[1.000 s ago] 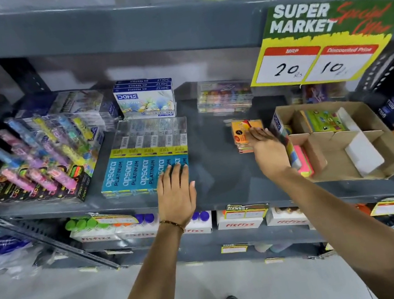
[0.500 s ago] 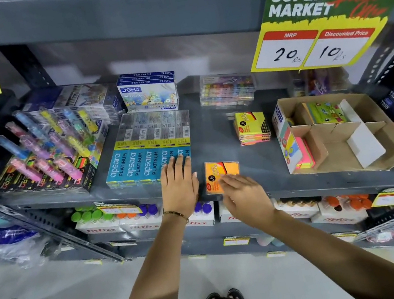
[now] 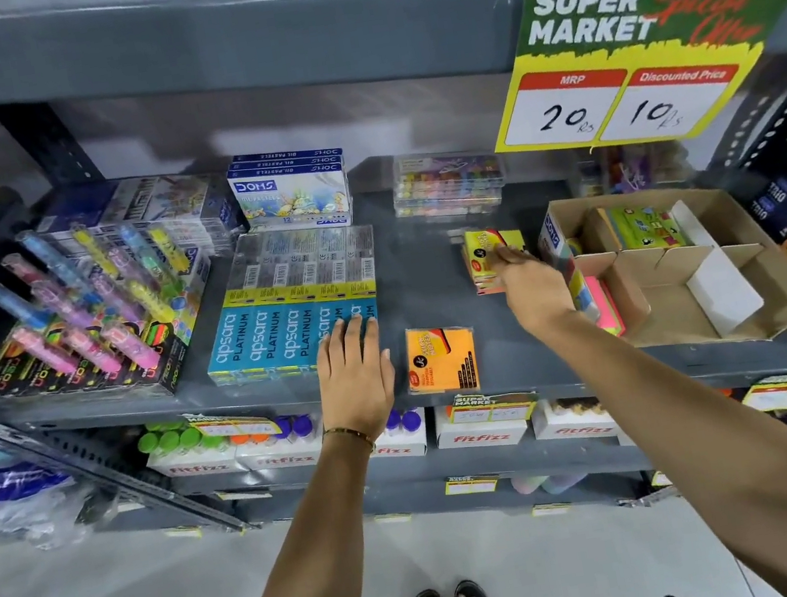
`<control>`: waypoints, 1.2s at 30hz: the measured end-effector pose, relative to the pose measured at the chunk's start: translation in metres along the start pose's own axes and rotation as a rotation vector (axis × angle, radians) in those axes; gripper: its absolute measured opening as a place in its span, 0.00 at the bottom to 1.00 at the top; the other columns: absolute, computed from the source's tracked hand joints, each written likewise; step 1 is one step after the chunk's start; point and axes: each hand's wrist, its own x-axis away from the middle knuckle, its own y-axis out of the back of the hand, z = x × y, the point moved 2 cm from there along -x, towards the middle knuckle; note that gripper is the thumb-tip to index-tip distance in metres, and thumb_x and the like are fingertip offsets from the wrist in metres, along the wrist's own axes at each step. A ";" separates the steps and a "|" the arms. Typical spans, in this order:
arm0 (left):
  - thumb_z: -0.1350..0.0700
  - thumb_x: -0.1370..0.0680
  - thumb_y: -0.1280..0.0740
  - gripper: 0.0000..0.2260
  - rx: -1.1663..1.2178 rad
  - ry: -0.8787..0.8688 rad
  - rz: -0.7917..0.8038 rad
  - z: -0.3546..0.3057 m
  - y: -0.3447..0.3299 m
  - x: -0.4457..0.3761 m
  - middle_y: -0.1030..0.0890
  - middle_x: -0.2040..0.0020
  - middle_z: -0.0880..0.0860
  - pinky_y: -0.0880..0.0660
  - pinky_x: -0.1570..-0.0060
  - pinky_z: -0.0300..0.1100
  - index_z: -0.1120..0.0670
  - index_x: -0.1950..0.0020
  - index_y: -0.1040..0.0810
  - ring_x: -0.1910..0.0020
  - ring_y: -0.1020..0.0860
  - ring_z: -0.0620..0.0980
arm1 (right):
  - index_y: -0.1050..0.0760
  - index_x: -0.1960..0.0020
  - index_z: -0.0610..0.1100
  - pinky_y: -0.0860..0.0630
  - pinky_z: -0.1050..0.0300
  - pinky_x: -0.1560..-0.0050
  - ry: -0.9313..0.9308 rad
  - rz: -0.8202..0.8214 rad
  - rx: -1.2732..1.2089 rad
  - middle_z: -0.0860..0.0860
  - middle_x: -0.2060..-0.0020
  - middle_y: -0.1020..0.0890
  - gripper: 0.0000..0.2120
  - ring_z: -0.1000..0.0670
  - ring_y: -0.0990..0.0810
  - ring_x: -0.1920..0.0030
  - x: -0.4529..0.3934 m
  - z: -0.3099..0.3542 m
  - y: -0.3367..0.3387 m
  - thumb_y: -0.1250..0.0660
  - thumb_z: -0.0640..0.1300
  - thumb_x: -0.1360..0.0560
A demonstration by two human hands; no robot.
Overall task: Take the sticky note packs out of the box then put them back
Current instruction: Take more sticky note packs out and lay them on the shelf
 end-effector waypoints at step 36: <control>0.54 0.23 0.44 0.19 0.020 0.026 0.079 -0.001 0.005 0.000 0.25 0.37 0.63 0.35 0.37 0.60 0.61 0.35 0.30 0.36 0.29 0.63 | 0.41 0.25 0.42 0.36 0.51 0.30 0.003 -0.142 -0.008 0.44 0.27 0.33 0.34 0.45 0.34 0.28 0.004 -0.004 0.006 0.42 0.25 0.28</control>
